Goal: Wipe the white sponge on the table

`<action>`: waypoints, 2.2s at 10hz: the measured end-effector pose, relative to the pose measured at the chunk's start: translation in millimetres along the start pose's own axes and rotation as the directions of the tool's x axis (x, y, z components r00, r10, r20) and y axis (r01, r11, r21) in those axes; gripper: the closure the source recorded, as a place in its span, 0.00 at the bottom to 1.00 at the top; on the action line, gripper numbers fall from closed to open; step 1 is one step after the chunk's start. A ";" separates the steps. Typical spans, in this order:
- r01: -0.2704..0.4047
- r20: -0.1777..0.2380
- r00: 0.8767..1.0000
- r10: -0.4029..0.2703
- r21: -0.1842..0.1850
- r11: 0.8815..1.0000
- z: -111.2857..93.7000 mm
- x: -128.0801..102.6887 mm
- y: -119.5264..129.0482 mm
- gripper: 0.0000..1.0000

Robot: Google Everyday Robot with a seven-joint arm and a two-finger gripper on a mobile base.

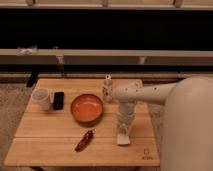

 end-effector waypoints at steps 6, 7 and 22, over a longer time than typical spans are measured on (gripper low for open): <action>-0.013 0.061 0.998 0.014 -0.021 1.000 -5.0 -29.2 -3.6 1.00; -0.013 0.076 0.997 0.015 -0.029 0.999 -7.7 -35.0 -3.1 1.00; 0.106 0.144 0.985 -0.095 -0.068 0.992 -20.4 -74.8 36.2 1.00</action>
